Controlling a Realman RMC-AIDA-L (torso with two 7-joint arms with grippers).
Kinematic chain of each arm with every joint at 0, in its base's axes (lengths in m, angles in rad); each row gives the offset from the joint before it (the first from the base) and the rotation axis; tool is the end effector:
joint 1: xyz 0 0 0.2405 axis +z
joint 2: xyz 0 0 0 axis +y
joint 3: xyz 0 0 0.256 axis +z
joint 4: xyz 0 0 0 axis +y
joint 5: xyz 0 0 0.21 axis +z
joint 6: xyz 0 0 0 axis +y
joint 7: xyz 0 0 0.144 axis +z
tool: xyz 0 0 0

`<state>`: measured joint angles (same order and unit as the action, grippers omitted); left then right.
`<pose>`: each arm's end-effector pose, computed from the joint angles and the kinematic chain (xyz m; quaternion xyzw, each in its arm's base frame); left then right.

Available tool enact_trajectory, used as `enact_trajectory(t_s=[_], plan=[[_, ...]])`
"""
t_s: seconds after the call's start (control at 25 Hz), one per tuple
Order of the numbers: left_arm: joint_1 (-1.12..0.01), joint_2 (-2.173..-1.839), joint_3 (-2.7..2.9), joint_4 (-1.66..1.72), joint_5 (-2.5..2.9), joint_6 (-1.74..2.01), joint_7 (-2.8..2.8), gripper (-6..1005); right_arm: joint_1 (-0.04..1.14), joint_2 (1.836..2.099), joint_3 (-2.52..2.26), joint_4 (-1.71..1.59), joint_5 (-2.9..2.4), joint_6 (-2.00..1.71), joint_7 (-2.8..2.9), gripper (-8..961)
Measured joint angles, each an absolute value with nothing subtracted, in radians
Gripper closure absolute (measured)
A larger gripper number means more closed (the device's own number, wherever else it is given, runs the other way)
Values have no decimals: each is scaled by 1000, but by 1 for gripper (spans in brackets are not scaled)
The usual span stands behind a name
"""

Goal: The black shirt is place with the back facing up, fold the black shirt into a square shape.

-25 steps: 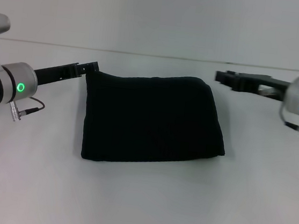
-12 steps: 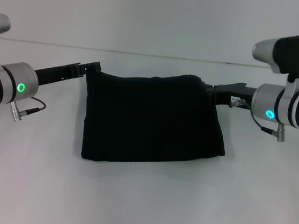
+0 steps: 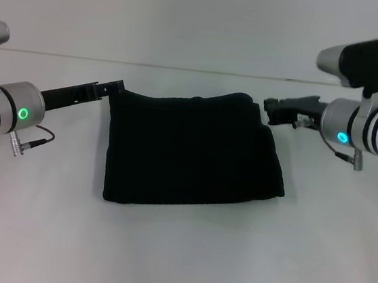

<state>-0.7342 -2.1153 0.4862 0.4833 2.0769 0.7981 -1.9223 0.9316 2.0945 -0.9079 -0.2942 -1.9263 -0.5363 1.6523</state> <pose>-0.2850 0.4276 -0.0070 -0.7293 -0.5373 -0.2459 0.3449 0.2184 0.4604 -0.0595 -0.8628 0.3415 0.1030 0.3583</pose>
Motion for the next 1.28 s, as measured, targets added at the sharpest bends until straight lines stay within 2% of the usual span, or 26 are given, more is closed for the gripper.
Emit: enact_trajectory(t_s=[0.4,0.84,1.12,1.28], plan=[[-733,-2116,486,483,2074,799,-1922,157,932,2090,-950,-315,-1920,-719,1690,953],[-730,-2119,487,483,2073,809,-1915,159,948,2098,-1135,-263,-1916,-539,1823,954],[-731,-2117,486,486,2073,795,-1910,161,873,2099,-1127,-380,-1788,-635,1680,954],[-739,-2115,488,477,2075,786,-1917,162,814,2089,-1123,-440,-1677,-663,1659,954]])
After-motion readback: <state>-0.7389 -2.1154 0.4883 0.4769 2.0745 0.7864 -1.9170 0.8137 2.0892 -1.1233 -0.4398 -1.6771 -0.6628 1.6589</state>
